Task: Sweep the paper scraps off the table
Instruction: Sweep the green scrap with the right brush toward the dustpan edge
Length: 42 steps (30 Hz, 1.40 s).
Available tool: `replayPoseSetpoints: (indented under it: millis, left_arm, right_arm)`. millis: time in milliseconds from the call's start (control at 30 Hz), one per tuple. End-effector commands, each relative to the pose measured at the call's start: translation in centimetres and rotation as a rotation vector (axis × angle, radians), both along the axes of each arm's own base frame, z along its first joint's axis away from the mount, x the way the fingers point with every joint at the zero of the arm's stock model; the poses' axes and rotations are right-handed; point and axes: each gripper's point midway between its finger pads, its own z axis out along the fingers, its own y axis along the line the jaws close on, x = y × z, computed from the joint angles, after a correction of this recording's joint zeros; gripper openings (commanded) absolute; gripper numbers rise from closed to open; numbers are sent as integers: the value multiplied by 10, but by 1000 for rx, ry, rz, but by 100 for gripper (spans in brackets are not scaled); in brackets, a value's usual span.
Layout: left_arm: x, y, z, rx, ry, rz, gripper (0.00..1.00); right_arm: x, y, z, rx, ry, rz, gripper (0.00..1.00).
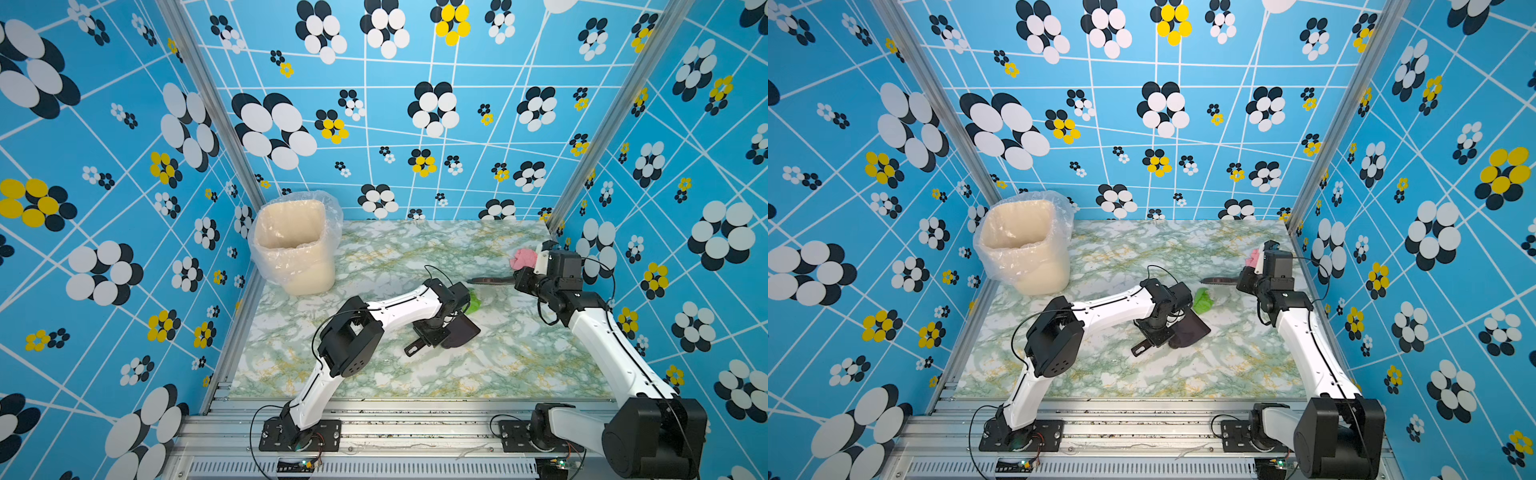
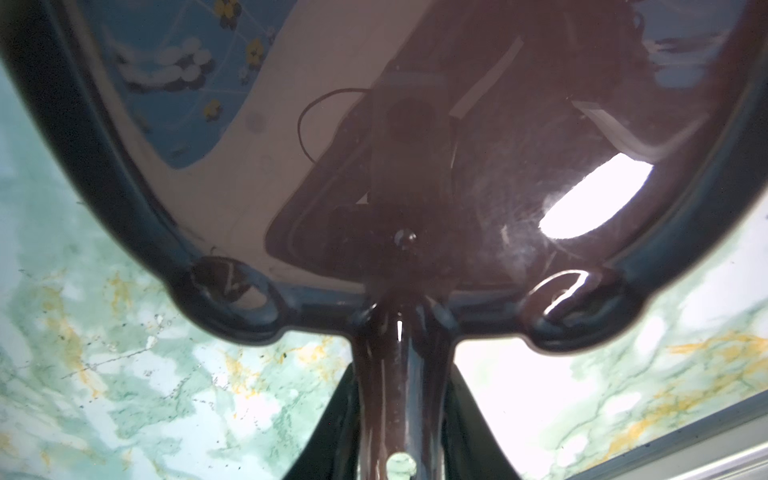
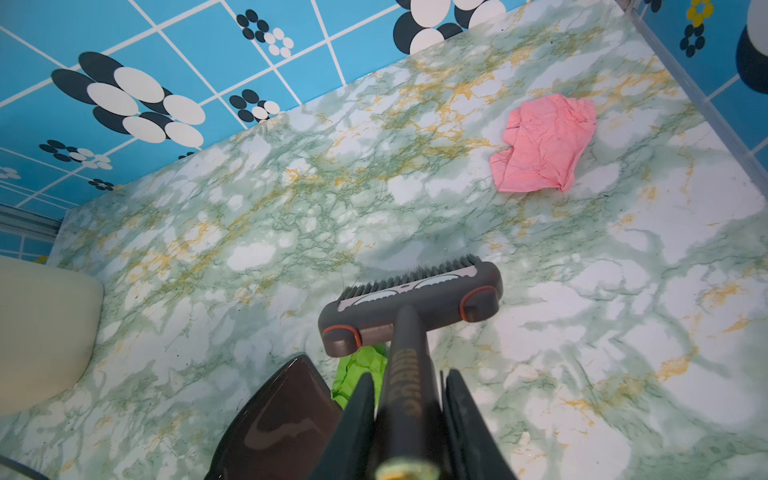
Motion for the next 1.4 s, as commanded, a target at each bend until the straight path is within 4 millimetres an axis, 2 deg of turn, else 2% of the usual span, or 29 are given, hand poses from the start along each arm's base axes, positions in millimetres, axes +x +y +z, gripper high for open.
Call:
replayPoseSetpoints:
  millis: [0,167,300,433,567,600,667,800,933,1100,1233,1367]
  left_arm:
    - [-6,8,0,51,13,1,0]
    - [-5,9,-4,66,17,0,0]
    - [-6,5,-6,51,25,6,0]
    - [-6,1,-8,31,27,18,0]
    - [-6,0,-12,33,32,24,0]
    - [-6,-1,-12,29,32,25,0]
    - [-5,-3,-11,21,31,26,0]
    - [-6,-3,-11,17,33,23,0]
    - [-6,-2,-10,19,30,22,0]
    - [-6,0,-8,22,25,21,0]
    - [-7,1,-10,25,26,21,0]
    - [-7,0,-11,24,27,24,0]
  right_arm:
    - [-2,8,6,17,-32,39,0]
    - [-22,24,-6,35,46,113,0]
    - [-41,38,-6,31,88,149,0]
    - [-58,43,0,61,116,117,0]
    - [-78,43,-4,124,173,52,0]
    - [-84,51,-5,136,183,69,0]
    - [-91,50,-4,154,177,46,0]
    - [-94,33,12,91,118,-20,0]
    - [-95,7,31,-20,73,-113,0]
    - [-98,-14,38,-130,75,-182,0]
    - [-97,-6,29,-151,89,-104,0]
    - [-94,14,14,-84,118,-9,0]
